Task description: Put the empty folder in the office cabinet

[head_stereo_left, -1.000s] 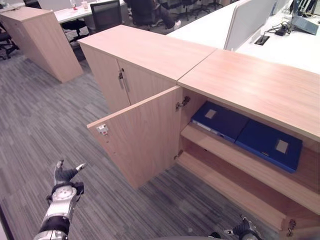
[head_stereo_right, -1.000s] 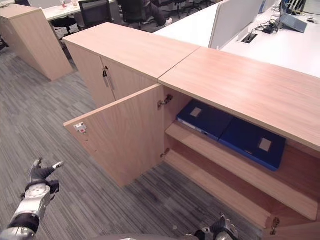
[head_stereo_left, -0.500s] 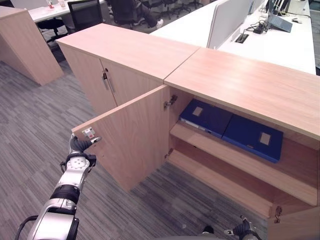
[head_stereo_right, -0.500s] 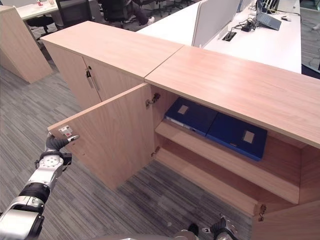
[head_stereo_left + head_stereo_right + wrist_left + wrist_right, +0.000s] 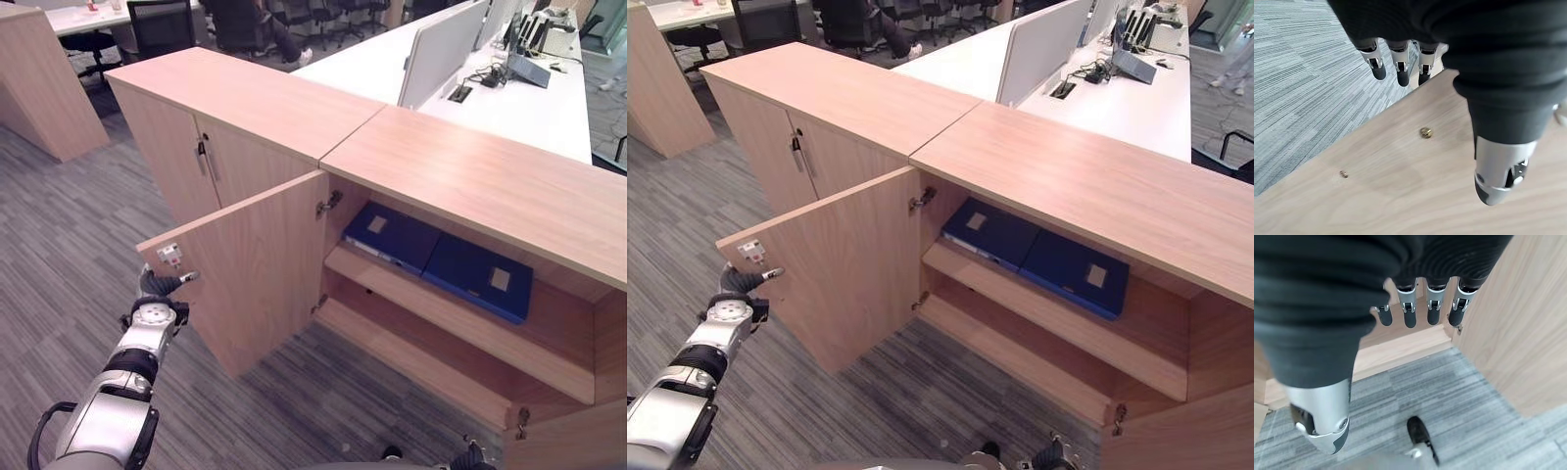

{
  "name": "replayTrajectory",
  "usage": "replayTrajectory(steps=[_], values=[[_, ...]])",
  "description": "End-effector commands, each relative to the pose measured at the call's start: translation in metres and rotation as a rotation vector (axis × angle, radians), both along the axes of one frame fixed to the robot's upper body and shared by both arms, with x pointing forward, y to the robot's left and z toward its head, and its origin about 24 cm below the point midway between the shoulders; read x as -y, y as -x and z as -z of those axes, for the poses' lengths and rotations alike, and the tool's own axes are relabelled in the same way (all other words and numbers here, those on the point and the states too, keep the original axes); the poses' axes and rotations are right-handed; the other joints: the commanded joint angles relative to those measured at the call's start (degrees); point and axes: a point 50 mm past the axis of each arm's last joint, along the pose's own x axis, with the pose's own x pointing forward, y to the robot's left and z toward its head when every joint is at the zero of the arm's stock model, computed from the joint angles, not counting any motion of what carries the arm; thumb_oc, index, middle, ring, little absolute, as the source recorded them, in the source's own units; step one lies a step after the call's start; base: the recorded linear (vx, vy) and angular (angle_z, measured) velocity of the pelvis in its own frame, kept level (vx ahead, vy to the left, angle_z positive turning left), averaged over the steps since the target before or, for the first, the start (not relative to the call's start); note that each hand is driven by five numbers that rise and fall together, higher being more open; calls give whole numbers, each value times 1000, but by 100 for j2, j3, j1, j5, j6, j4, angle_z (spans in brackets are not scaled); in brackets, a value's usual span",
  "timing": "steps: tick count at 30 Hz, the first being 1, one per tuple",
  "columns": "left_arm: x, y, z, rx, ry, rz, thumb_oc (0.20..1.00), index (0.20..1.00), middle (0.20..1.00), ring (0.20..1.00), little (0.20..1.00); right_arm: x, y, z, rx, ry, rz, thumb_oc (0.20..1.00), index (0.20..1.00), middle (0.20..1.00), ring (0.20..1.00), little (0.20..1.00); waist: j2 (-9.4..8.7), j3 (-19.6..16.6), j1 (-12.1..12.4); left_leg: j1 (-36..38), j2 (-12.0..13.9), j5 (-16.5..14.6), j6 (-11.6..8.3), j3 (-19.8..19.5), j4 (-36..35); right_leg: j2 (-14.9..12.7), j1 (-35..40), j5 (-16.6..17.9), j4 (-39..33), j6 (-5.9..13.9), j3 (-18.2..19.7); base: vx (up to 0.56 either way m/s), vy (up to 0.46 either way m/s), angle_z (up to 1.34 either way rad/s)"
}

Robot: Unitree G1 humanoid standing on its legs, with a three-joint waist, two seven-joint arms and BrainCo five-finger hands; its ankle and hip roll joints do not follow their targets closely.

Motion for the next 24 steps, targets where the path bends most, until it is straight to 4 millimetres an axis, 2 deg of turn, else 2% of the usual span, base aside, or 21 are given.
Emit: replayTrajectory(steps=[1,2,4,5,6,11,13,14,17,24], values=[[136,-42,-32,188,77,587,1000,1000,1000,1000,1000,4,-20,-4,29,21,-35,1000,1000,1000,1000,1000,239,-24,-393,-397,-153,-258,417,-444,-74,65,118,-329,163,409,-49,-4,7,9],[136,-41,-32,186,77,588,1000,1000,1000,1000,1000,4,-20,-4,28,20,-35,1000,1000,1000,1000,1000,238,-31,-389,-396,-153,-259,418,-445,-74,64,119,-329,162,410,-50,-4,8,13],[163,-30,-27,185,124,711,1000,1000,1000,1000,1000,0,-21,-3,25,10,-32,1000,1000,1000,1000,1000,228,-12,-345,-411,-173,-268,430,-488,-75,53,131,-322,158,410,-67,-9,11,11],[187,-17,-17,158,191,798,1000,1000,1000,1000,1000,-3,-22,-2,18,-1,-26,1000,1000,1000,1000,1000,216,0,-306,-414,-187,-272,440,-524,-76,37,151,-315,161,410,-92,-8,15,12],[197,-12,-14,151,215,838,1000,1000,1000,1000,1000,-4,-23,-1,14,-4,-23,1000,1000,1000,1000,1000,215,10,-295,-412,-195,-278,447,-538,-76,30,154,-310,164,410,-100,-5,15,16],[227,5,-13,137,363,957,1000,1000,1000,1000,1000,-8,-31,-2,21,-16,-16,1000,1000,1000,1000,1000,224,46,-254,-447,-211,-284,471,-600,-76,21,150,-297,173,416,-125,-3,9,17],[249,16,-26,153,487,1093,1000,1000,1000,1000,1000,-10,-38,-3,32,-23,-24,1000,1000,1000,1000,1000,255,76,-260,-469,-236,-284,486,-634,-78,17,135,-265,185,433,-113,-2,24,-2],[266,26,-48,189,577,1253,1000,1000,1000,1000,1000,-9,-39,-3,33,-21,-38,1000,1000,1000,1000,1000,300,80,-277,-474,-258,-289,491,-643,-85,3,128,-243,187,451,-103,-2,52,-3],[287,46,-71,178,751,1449,1000,1000,1000,1000,1000,-10,-38,-2,15,-27,-79,1000,1000,1000,1000,1000,309,74,-311,-482,-304,-300,512,-661,-93,-37,134,-189,195,484,-89,-4,49,-6],[302,56,-87,200,783,1552,1000,1000,1000,1000,1000,-14,-41,-1,1,-32,-95,1000,1000,1000,1000,1000,334,83,-390,-447,-396,-332,565,-710,-102,-122,125,-117,253,509,-62,-4,46,-19]])
